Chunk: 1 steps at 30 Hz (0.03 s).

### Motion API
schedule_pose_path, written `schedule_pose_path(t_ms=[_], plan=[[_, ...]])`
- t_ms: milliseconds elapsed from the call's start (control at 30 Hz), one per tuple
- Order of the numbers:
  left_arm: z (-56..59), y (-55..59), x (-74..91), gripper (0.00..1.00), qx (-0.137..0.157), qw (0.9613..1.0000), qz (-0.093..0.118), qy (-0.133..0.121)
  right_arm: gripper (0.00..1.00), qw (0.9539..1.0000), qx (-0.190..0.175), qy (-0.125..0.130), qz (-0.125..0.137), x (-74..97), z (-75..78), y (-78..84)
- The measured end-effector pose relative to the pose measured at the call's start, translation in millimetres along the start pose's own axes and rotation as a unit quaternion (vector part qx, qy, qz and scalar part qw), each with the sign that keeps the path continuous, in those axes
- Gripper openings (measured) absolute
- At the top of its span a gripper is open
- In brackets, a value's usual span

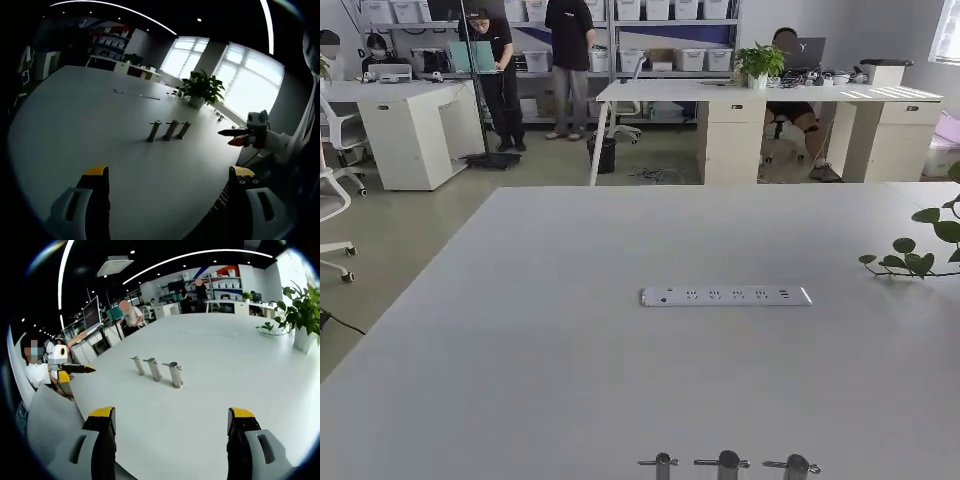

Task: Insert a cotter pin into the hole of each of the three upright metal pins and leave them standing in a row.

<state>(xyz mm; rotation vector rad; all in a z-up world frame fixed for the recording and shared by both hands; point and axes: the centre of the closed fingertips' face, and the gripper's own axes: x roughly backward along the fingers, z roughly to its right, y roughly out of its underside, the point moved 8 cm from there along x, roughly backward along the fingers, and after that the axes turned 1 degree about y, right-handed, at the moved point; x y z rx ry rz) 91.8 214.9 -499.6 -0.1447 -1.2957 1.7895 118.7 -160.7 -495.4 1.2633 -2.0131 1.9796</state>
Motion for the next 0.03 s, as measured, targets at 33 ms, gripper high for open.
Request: schedule_pose_path(t_ms=[33], plan=[[-0.2,0.2,0.4,0.99,-0.002,1.0,-0.001,-0.001,0.91,1.0,0.0,0.001,0.0,0.2,0.6,0.0]])
